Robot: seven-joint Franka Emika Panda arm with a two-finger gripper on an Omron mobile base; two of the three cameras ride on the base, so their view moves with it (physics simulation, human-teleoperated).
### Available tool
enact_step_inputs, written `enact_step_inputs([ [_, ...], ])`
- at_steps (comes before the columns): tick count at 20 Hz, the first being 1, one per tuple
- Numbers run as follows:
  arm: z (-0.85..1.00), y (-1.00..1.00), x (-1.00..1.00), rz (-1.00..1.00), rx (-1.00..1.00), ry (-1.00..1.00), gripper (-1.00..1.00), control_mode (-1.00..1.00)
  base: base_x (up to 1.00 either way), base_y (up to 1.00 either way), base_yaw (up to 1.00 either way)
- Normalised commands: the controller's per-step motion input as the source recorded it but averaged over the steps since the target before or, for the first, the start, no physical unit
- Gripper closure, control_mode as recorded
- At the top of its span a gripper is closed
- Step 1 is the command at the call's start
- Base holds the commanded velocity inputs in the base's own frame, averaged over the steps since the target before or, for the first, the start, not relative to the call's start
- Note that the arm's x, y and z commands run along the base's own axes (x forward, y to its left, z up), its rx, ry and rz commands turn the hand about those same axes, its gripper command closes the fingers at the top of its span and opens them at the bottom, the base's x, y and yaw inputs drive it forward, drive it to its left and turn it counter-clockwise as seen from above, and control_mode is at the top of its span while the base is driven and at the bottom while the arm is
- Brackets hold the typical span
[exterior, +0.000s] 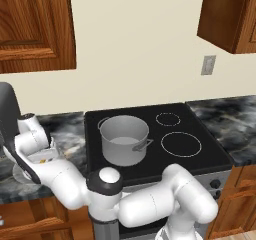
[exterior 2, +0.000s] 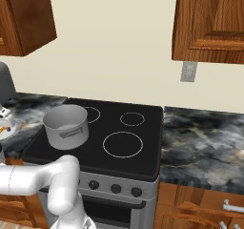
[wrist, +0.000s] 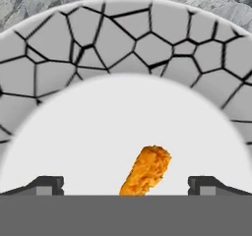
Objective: Retrieve the frozen meat and place it in the pot on a burner. Then turn the burner on.
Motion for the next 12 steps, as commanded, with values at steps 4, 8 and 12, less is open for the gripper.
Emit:
enact_step_inputs([
  [4,-0.07,0.00,0.01,0.00,0.00,0.00,-1.00,-1.00,0.00,0.00,0.00],
  [8,-0.06,0.00,0.00,0.00,0.00,0.00,-1.00,-1.00,0.00,0.00,0.00],
  [12,-0.06,0.00,0.00,0.00,0.00,0.00,1.00,-1.00,0.00,0.00,0.00],
])
